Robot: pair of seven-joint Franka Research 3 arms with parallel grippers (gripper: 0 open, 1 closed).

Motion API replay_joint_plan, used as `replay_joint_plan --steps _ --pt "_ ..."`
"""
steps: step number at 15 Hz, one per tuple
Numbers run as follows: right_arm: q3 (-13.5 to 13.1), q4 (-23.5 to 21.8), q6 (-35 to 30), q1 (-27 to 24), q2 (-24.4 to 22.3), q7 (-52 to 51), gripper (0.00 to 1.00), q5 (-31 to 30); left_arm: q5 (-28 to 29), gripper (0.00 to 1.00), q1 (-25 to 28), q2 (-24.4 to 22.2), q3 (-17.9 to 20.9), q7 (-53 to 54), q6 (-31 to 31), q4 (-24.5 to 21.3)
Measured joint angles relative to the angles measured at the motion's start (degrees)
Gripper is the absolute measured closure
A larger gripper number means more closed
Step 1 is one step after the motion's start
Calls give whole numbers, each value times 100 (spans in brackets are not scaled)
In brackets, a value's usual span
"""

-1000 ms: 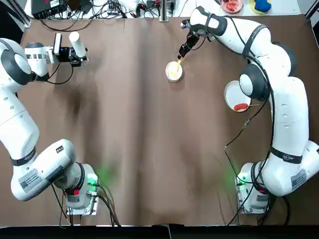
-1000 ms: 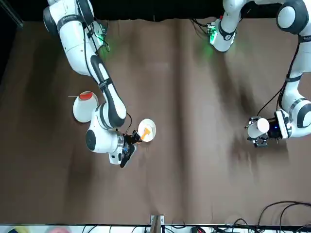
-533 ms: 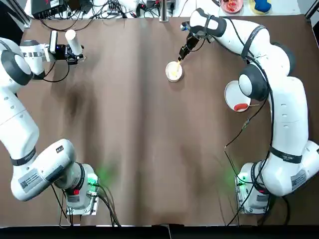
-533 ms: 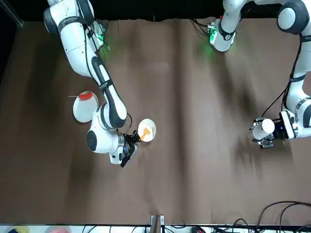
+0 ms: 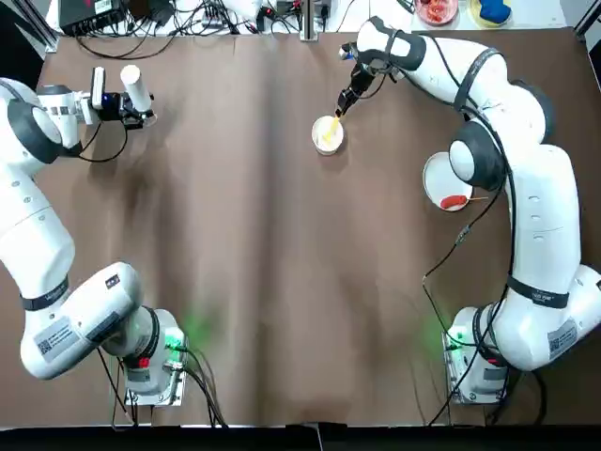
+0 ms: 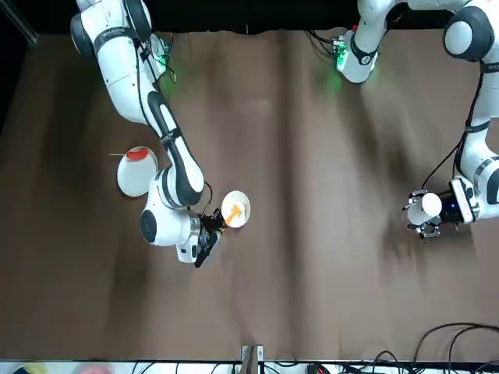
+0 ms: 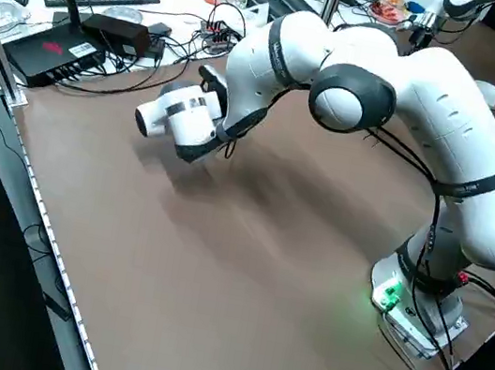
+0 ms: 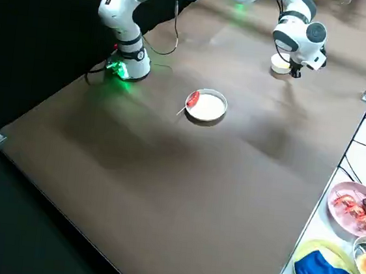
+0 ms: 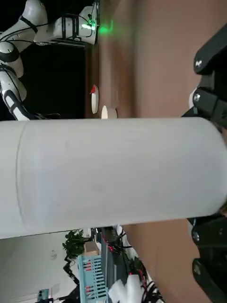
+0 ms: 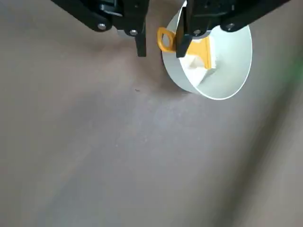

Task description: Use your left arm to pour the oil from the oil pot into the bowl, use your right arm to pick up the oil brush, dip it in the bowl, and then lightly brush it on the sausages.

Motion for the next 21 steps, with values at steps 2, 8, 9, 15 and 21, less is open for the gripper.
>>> replay_joint_plan --steps 2,8,9,15,21 --pt "4 0 -3 1 0 0 69 3 0 44 7 81 74 6 0 28" --pt "15 6 -84 32 0 0 80 16 0 44 8 268 205 213 150 77" --pt "15 13 -102 33 -1 -1 81 26 0 44 8 288 205 216 155 82" --pt "16 59 -278 32 -34 1 93 130 0 44 170 431 208 216 268 143" --pt "-15 79 -759 -25 -215 84 96 156 0 44 234 562 207 215 398 175"
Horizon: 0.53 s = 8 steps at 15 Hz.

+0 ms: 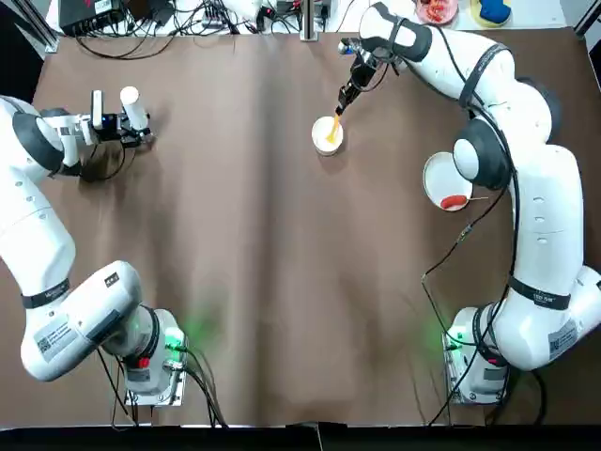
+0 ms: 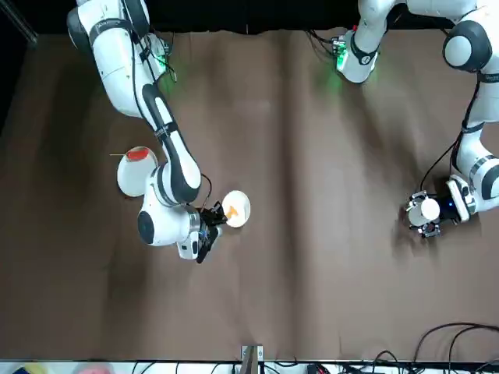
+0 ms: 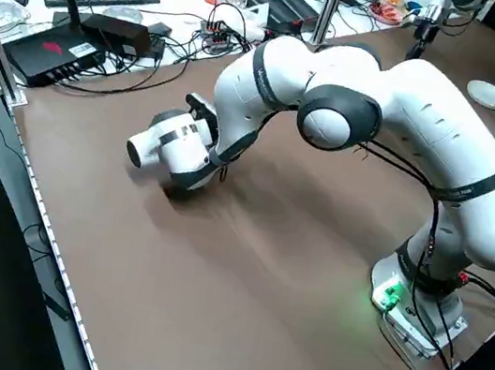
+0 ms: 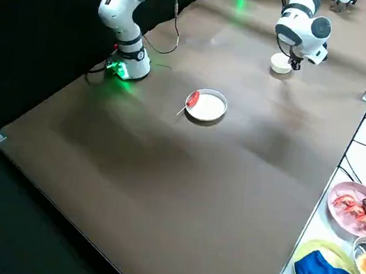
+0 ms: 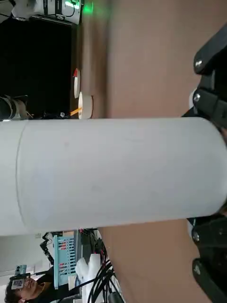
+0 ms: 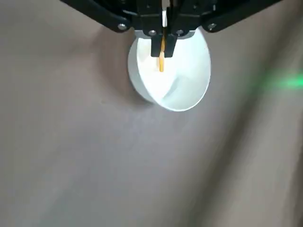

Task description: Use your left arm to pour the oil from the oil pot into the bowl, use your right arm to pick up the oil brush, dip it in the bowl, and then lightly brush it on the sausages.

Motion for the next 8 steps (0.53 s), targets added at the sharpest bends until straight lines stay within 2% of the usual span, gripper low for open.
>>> replay_joint_plan --steps 5,8 --pt "-211 26 -1070 -110 -247 830 96 -14 -26 44 10 27 -4 -15 -8 6" --pt "-294 47 -1842 -579 -453 1277 96 -128 -32 42 18 30 -5 -14 -11 14"
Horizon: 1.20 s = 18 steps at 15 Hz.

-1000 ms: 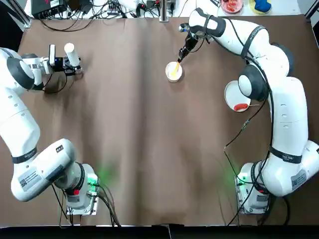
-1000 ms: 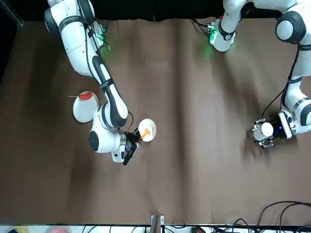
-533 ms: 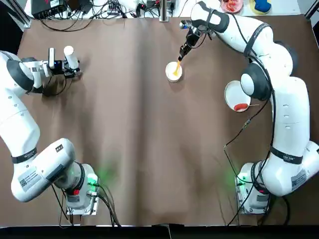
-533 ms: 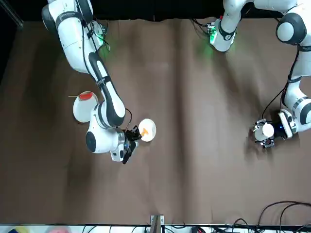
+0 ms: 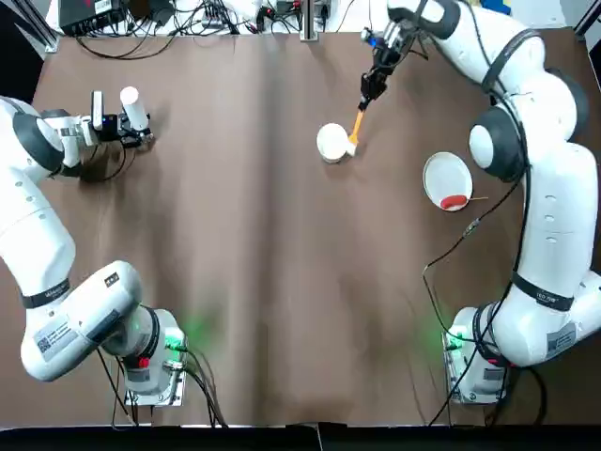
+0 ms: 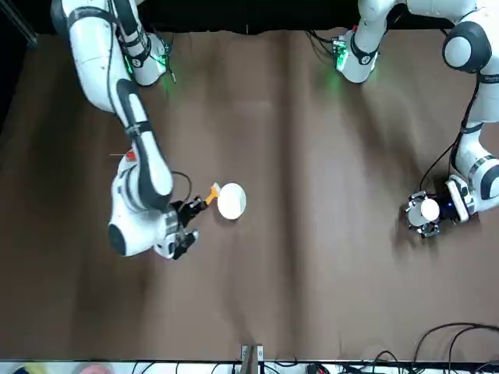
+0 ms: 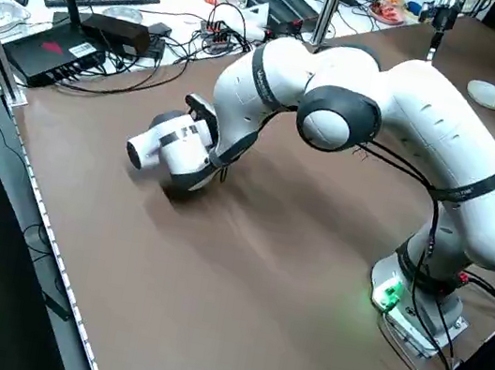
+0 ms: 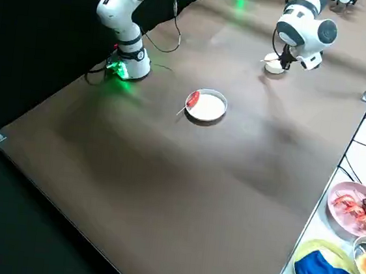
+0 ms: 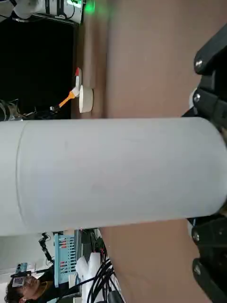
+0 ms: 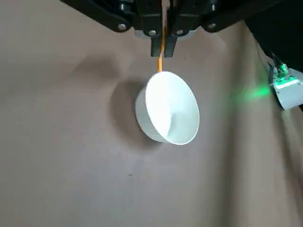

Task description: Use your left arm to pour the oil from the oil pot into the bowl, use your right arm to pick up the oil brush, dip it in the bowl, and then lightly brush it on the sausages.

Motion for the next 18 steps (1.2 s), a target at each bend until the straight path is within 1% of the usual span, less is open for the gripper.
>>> replay_joint_plan --steps 1,2,4,5,6,7,8,10,11,13,18 --pt "0 19 -16 -78 -92 47 96 0 0 30 6 0 5 6 1 15" --pt "0 33 -25 -115 -193 178 96 -1 0 21 6 0 43 6 24 31" --pt "-6 33 -61 -124 -359 489 96 -75 0 3 7 -1 235 6 35 78" --pt "-43 37 -61 -136 -420 578 96 -129 0 0 14 -1 329 8 34 104" --pt "-102 36 -105 -187 -479 648 96 -174 0 0 27 -4 391 8 29 129" --pt "-165 35 -319 -289 -523 706 96 -211 0 0 41 -7 417 8 28 144" --pt "-244 34 -697 -429 -545 725 96 -308 0 0 46 -10 427 8 28 150" --pt "-461 25 -1470 -699 -551 719 96 -900 0 0 41 -11 427 8 28 152" --pt "-540 7 -1745 -810 -551 714 96 -1215 0 0 38 -11 427 8 28 152" --pt "-611 -79 -1945 -983 -550 715 96 -1543 0 0 37 -11 427 8 28 152" --pt "-638 -643 -1945 -1433 -478 704 96 -1638 0 0 37 -39 484 8 31 170"
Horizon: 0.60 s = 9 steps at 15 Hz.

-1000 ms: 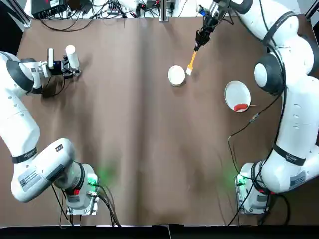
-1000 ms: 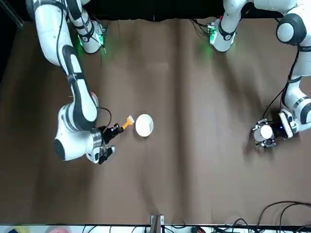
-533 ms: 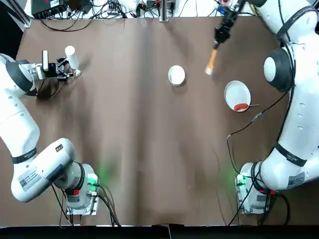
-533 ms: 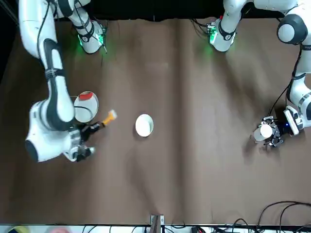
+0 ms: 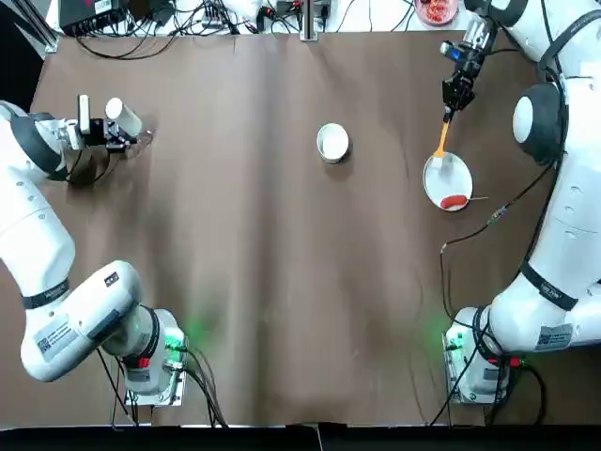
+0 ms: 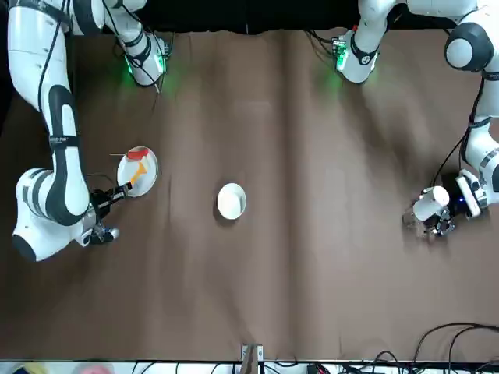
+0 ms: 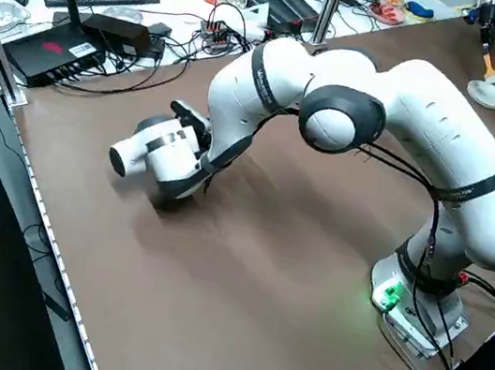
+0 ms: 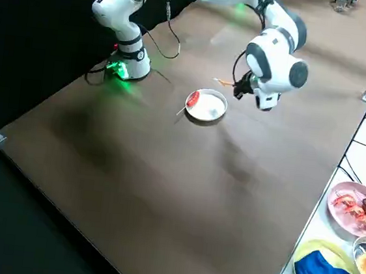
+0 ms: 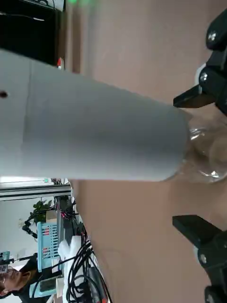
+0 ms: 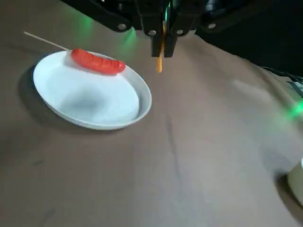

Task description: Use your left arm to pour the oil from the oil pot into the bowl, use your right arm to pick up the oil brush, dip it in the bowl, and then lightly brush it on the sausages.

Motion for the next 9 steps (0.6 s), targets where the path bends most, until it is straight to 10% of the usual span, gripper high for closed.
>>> replay_joint_plan --steps 9 --pt "-7 -845 418 -506 165 0 96 -229 1013 0 -479 -1016 969 -128 190 113"
